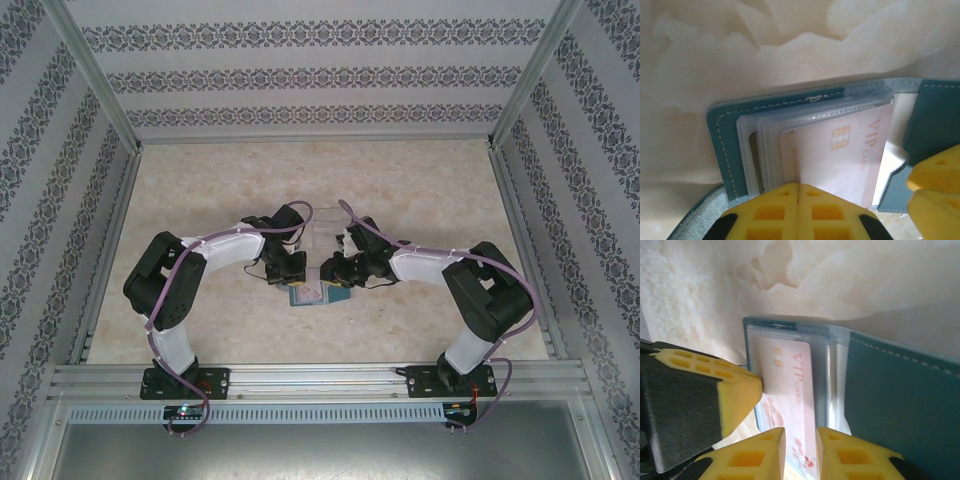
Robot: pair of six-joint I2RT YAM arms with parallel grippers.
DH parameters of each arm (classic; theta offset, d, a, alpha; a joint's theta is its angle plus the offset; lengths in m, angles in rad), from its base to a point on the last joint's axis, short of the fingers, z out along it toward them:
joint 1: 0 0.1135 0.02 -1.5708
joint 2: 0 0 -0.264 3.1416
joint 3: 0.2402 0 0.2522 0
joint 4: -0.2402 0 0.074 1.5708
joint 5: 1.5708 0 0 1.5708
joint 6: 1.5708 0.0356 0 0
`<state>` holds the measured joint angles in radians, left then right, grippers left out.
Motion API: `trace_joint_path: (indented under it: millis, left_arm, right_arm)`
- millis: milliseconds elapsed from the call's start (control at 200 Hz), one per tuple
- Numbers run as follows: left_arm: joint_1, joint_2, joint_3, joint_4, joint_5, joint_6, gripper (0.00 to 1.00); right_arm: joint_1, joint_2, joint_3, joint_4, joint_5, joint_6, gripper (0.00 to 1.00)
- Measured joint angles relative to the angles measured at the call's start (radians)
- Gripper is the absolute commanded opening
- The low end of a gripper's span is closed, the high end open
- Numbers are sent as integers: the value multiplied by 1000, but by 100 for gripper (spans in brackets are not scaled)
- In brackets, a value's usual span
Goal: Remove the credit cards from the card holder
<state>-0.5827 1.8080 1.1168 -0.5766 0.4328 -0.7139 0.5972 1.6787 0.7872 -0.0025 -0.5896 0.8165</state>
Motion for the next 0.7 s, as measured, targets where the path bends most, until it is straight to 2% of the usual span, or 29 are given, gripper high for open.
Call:
trace_joint_path:
  millis: [699]
  left_arm:
    - [0, 2, 0, 0, 0, 0, 3]
  right_arm:
    - [-13, 92, 0, 56, -84, -4, 18]
